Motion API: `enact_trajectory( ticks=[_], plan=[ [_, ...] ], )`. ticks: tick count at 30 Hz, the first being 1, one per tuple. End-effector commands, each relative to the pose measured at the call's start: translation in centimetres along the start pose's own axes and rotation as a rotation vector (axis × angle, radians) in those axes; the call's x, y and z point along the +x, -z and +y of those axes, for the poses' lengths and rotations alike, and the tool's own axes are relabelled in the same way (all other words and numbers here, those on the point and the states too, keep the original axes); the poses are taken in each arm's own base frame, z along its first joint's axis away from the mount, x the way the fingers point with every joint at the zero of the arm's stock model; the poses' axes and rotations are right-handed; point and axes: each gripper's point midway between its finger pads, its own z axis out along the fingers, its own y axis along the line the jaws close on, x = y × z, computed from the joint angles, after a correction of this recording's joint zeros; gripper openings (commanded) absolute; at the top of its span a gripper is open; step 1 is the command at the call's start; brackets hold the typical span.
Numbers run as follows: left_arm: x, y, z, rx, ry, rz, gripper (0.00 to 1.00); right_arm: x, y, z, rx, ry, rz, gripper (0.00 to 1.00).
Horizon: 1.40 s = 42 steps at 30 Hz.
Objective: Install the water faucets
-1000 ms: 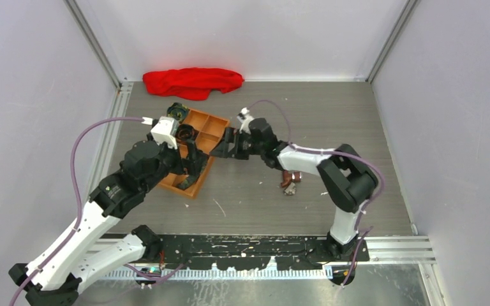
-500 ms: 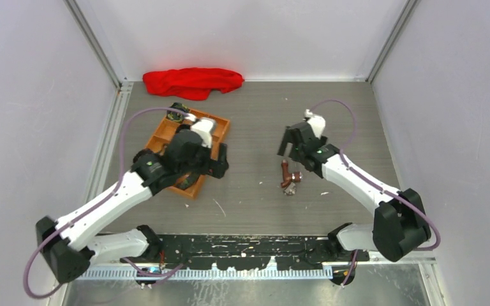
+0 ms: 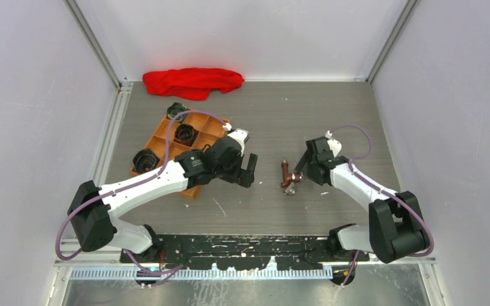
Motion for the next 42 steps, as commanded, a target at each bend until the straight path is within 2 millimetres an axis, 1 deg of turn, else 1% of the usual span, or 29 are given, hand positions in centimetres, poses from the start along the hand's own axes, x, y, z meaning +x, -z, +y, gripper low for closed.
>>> enact_trajectory(
  ticks=[1,3,6,7,9,12,15,17,19,22,24,28,30,33,37,38,39,42],
  plan=[
    [-2.7,0.9,-0.6,0.011,0.035,-0.114,0.99,-0.3,0.0,3.2,-0.145,-0.116,0.027,0.57],
    [-2.6,0.9,-0.4,-0.002,0.030,-0.108,0.99,0.2,-0.1,4.4,-0.199,-0.147,0.064,0.55],
    [-2.3,0.8,-0.2,-0.011,0.034,-0.103,0.99,0.9,-0.1,6.2,-0.291,-0.216,0.109,0.54],
    [-2.3,0.7,-0.1,-0.013,0.036,-0.102,0.99,0.8,0.0,6.9,-0.320,-0.241,0.115,0.55],
    [-2.0,0.6,0.0,-0.017,0.040,-0.096,0.99,0.3,0.1,7.2,-0.325,-0.243,0.101,0.61],
    [-1.8,0.8,0.3,-0.029,0.044,-0.094,1.00,-0.5,0.6,5.7,-0.258,-0.192,0.049,0.72],
    [-1.8,0.9,0.9,-0.048,0.050,-0.110,0.99,-0.6,1.2,3.1,-0.181,-0.122,-0.008,0.83],
    [-1.7,0.9,1.4,-0.059,0.076,-0.111,1.00,0.0,1.6,1.8,-0.157,-0.083,-0.011,0.86],
    [-1.8,0.7,2.1,-0.065,0.115,-0.108,0.99,1.2,1.9,1.0,-0.162,-0.071,0.012,0.87],
    [-2.0,0.5,2.7,-0.064,0.145,-0.108,0.99,3.4,2.2,1.0,-0.214,-0.078,0.072,0.84],
    [-2.3,0.5,2.9,-0.065,0.142,-0.115,0.99,4.9,2.6,1.5,-0.233,-0.083,0.114,0.82],
    [-2.7,0.4,2.9,-0.066,0.136,-0.117,0.99,6.6,3.3,2.7,-0.223,-0.043,0.136,0.81],
    [-2.7,0.3,2.8,-0.061,0.140,-0.114,0.99,7.0,3.3,3.2,-0.206,-0.031,0.137,0.80],
    [-2.6,0.2,2.7,-0.055,0.148,-0.108,1.00,7.3,2.4,3.3,-0.166,-0.032,0.150,0.76],
    [-2.2,0.3,3.0,-0.064,0.156,-0.106,0.99,7.1,1.9,3.7,-0.141,-0.025,0.142,0.67],
    [-2.1,0.4,3.1,-0.068,0.158,-0.109,0.99,7.1,1.8,3.6,-0.131,-0.017,0.136,0.65],
    [-2.1,0.5,3.3,-0.073,0.158,-0.110,0.99,7.0,1.7,3.5,-0.118,-0.010,0.129,0.61],
    [-2.0,0.6,3.9,-0.091,0.158,-0.112,0.99,6.5,1.3,3.1,-0.060,0.024,0.115,0.55]
  ],
)
